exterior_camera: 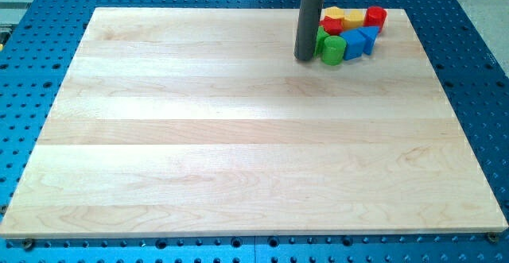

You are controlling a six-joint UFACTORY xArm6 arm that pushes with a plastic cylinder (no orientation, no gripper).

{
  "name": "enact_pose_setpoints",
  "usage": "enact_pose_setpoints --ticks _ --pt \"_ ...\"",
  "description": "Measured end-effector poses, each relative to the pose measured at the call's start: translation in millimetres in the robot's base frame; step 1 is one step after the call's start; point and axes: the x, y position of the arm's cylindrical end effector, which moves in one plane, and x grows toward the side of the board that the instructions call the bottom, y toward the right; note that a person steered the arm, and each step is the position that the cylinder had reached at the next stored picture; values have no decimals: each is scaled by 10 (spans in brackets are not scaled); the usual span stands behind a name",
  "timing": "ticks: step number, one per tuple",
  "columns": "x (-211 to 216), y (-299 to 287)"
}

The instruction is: Make a group of green blocks and blue blocks

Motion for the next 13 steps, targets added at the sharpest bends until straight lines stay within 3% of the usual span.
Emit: enact_pose_setpoints --ticks 3,4,5,6,7,9,10,12,13 --pt "-6 44" --pt "150 48" --pt "689 -77" --pt "1143 180" --pt "1224 766" --pt "1306 1089" --pt "1219 1506" --pt "-93 1805" --pt "-271 1911"
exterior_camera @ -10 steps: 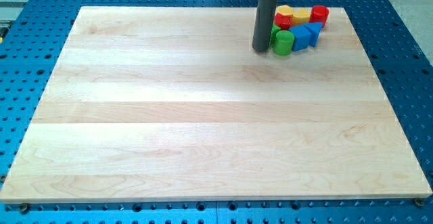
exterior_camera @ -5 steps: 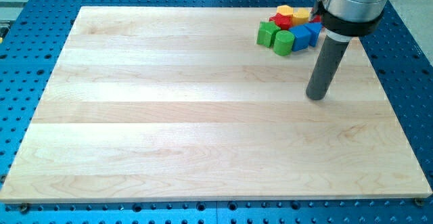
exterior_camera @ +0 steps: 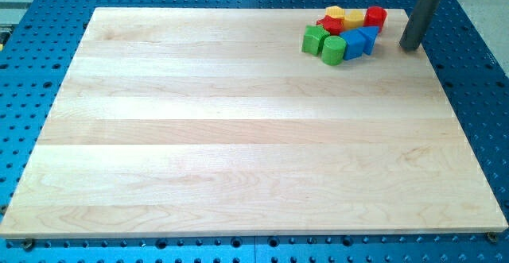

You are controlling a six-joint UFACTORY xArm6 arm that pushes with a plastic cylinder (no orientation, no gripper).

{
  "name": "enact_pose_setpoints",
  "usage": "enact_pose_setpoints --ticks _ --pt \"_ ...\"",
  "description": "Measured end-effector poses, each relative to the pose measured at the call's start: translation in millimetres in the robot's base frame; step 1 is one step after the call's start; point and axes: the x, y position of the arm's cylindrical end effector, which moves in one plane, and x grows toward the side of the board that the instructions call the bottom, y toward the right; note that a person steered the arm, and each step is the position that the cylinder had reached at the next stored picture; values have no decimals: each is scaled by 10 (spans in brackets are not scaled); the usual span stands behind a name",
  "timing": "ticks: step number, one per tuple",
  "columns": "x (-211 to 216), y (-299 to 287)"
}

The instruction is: Make a group of green blocks and blue blocks

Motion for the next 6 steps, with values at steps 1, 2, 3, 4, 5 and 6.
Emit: enact_pose_setpoints --ticks 1,2,3,4,5,6 --pt "6 -77" --pt "-74 -90" --pt "-106 -230" --pt "-106 -540" --pt "-62 -867" --pt "130 -1214"
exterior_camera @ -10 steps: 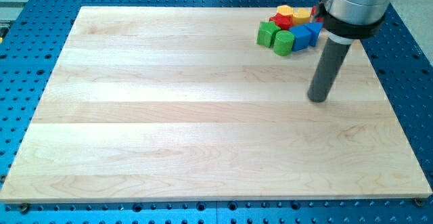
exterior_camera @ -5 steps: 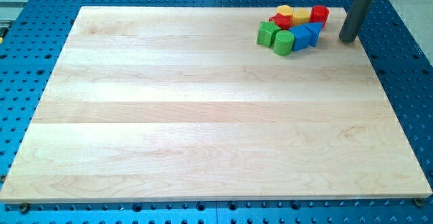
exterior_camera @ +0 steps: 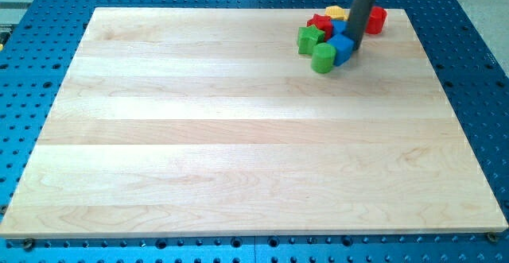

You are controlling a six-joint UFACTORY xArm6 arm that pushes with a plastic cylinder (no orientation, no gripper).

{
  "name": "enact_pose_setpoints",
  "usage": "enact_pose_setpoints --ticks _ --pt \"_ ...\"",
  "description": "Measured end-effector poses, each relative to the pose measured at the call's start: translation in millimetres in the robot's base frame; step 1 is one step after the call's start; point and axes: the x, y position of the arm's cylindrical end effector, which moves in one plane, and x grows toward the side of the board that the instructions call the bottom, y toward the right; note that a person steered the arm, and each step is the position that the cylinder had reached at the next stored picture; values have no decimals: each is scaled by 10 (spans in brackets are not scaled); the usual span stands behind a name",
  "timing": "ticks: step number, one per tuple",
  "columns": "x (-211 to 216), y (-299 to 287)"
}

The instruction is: Make a group of green blocks and blue blocks

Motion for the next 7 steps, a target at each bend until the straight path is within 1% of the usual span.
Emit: enact_pose_setpoints --ticks 1,2,3,4,5,6,7 --pt "85 100" --pt "-121 379" --pt "-560 378" --pt "-681 181" --pt "-445 -321" --pt "-92 -472" --pt "-78 -360"
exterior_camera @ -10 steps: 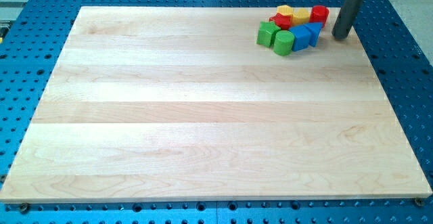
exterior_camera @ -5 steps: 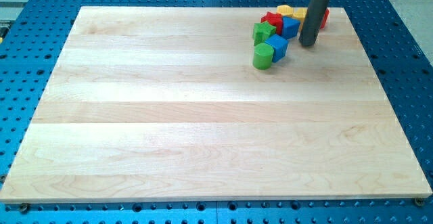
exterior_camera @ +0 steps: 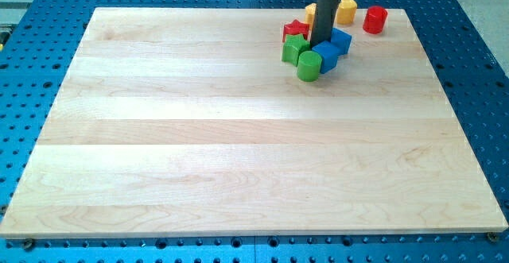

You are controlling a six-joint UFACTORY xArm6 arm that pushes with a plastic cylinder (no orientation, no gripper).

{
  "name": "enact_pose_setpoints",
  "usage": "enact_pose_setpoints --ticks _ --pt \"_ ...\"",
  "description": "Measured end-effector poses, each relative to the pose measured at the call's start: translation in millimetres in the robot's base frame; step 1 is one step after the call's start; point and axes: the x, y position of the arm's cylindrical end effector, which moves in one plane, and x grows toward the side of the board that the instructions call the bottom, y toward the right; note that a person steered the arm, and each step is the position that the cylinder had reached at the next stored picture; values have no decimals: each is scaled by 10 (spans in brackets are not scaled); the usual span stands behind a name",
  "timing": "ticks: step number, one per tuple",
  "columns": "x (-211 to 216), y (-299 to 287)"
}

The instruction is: Make a group of green blocks and blue blocks

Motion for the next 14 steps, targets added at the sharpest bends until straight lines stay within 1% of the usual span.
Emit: enact_pose_setpoints --ticks 3,4,5,6,7,8,9,10,11,12,13,14 --pt "-9 334" --pt "-128 603" --pt "-109 875" --pt "-258 958" --pt "-531 1255" --pt "-193 1571" --pt "-7 1096" --pt "7 171" --pt "-142 278" --pt "-362 90" --pt "-363 -350" --pt "-196 -716"
